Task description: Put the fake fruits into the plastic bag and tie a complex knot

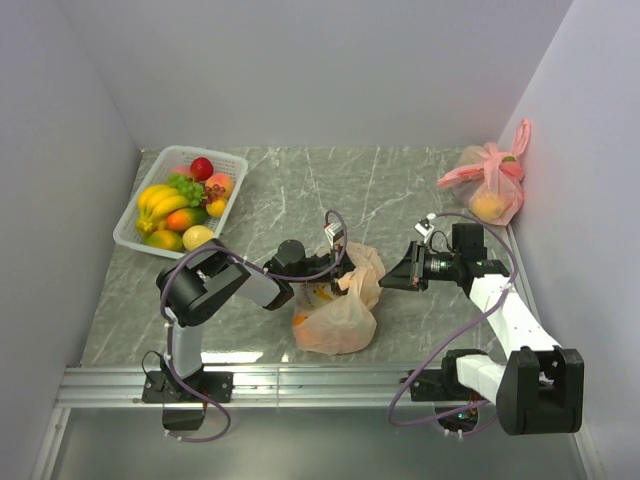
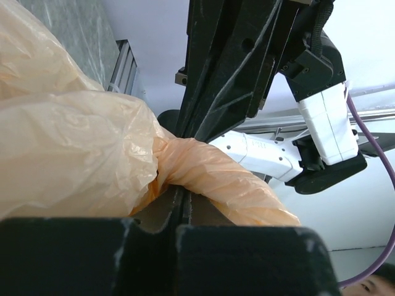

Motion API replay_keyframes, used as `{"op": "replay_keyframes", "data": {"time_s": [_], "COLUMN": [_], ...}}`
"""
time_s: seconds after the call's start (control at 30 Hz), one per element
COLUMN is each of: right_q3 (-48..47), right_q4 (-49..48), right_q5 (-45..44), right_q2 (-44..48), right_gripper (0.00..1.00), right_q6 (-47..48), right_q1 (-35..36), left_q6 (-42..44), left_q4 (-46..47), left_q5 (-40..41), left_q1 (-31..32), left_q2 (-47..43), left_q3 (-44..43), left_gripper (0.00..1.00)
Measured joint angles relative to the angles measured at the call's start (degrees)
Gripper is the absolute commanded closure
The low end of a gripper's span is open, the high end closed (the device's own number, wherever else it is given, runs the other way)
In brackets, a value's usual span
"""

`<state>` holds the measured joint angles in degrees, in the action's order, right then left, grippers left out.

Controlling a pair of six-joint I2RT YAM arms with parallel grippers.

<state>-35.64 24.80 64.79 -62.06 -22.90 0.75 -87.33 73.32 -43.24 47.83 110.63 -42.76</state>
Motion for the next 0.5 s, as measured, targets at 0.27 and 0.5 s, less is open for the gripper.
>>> {"op": "replay_keyframes", "data": {"time_s": [0.27, 0.5], "right_q3": [0.0, 0.0], "right_q4": [-0.61, -1.73], "right_q5": [-0.17, 1.33], "right_q2": [-0.02, -0.98], "right_gripper": [0.76, 1.0], "right_q6": [-0.44, -1.22], "right_q1": [0.48, 0.66], "left_q6": [-0.7, -0.85], "left_q4": [0.15, 0.13], "left_q5": [0.0, -0.17], "left_q1": [0.04, 0.24], "left_q2": [0.0, 0.0], "left_q3": [-0.04, -0.5], "left_gripper": [0.99, 0.95]}}
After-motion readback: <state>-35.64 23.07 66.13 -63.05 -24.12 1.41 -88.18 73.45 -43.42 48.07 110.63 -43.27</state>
